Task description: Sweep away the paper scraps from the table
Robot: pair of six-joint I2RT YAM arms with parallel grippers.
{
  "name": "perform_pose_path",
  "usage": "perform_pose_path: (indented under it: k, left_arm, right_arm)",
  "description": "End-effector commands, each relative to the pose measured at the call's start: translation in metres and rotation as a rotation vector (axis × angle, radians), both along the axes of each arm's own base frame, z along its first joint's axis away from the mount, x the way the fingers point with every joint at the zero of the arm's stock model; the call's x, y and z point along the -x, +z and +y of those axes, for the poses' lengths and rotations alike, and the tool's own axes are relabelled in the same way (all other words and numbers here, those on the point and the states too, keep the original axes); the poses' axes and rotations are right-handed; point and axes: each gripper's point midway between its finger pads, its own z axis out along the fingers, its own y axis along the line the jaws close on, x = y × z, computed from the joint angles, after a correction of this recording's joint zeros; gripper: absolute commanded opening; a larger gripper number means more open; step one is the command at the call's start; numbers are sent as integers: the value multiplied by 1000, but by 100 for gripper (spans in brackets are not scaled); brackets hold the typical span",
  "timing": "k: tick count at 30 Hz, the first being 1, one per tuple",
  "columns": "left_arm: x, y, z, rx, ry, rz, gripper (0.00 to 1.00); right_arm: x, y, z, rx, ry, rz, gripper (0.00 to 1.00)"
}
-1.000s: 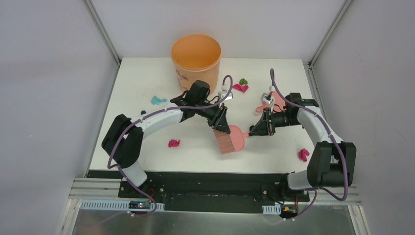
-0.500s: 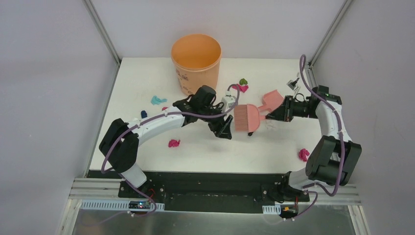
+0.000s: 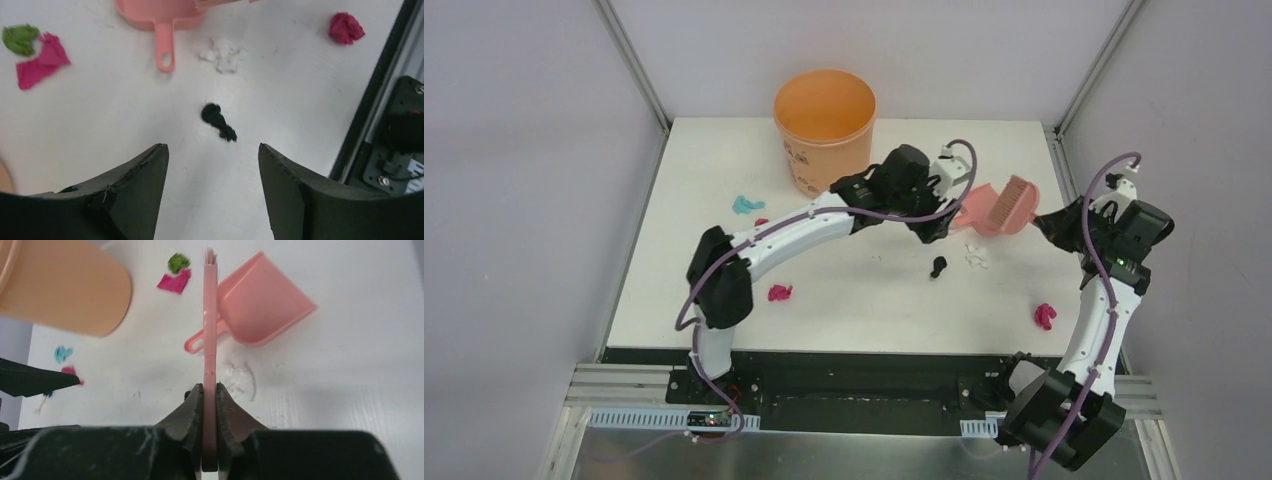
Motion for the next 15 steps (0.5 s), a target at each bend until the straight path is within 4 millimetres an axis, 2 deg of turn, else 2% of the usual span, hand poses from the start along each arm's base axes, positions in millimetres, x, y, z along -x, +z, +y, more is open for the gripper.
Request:
perform_pose_path:
  k: [1, 7, 11, 15]
  left_arm:
    - [-33, -17, -31, -89, 54, -68, 67]
    - [-64, -61, -74, -119, 24, -101, 68]
    - [-78, -95, -83, -177, 9, -116, 69]
    - [-78, -107, -87, -194, -7, -95, 69]
  right_arm:
    - [-12, 37, -45, 54, -274, -128, 0]
    - [2, 45, -60, 60, -371, -178, 0]
    - [2, 42, -58, 13, -354, -169, 0]
    - [0, 42, -57, -11, -333, -182, 0]
